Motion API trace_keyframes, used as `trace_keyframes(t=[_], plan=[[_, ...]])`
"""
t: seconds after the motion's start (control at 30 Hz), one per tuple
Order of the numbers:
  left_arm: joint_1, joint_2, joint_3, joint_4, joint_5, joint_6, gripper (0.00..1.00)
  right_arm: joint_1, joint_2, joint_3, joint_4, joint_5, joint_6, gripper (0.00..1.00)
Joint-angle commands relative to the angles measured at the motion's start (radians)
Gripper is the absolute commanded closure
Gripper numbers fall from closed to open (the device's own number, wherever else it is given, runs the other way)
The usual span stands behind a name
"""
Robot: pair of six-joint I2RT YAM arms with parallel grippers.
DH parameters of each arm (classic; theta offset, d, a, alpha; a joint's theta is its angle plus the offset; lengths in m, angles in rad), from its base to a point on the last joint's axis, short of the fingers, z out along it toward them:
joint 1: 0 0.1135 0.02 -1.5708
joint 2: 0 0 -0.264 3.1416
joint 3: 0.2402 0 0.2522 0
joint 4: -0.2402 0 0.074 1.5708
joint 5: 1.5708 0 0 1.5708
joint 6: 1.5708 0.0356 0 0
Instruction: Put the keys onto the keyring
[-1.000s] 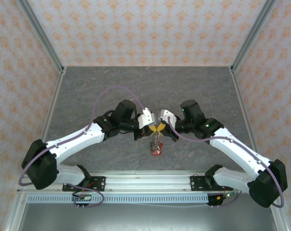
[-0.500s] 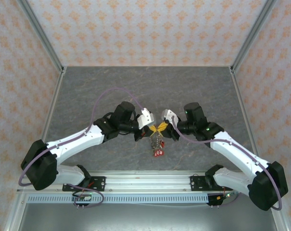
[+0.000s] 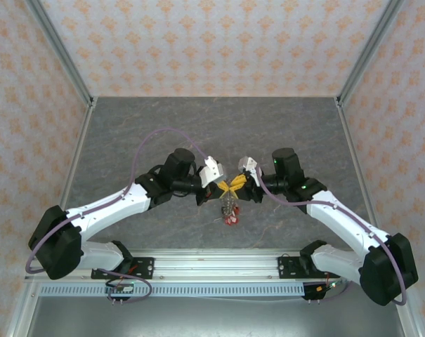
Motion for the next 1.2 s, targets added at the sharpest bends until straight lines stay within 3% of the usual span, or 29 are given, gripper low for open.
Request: trace_keyframes(t=[0.0,0.27,0.53,0.93,1.0,1.07,1.17], plan=[[-0.003,-0.041,0.004,0.065,0.056,-0.004,1.0,-0.008,0.009,-0.013,0.031,-0.016,-0.021,0.78],[-0.001,-0.052,-0.002,0.035,0.024,0.008,1.0,-0.01,0.008,0.035,-0.028,-0.013,-0.038,1.0],[-0.001,-0.022,0.034,-0.109,-0.028,0.091,0.93,0.008,-0.009,0.109,-0.1,0.007,-0.053,1.0],[-0.004,0.029,0.091,-0.206,-0.026,0.135,0.9,0.065,-0.006,0.162,-0.16,0.115,-0.087,1.0],[-0.005,0.029,0.09,-0.218,-0.041,0.142,0.92,0.068,-0.011,0.169,-0.163,0.121,-0.087,1.0],[-0.005,0.031,0.096,-0.239,-0.052,0.154,0.99,0.07,-0.019,0.175,-0.174,0.135,-0.093,1.0],[-0.005,0.038,0.104,-0.254,-0.076,0.153,1.0,0.074,-0.033,0.187,-0.195,0.152,-0.102,1.0]])
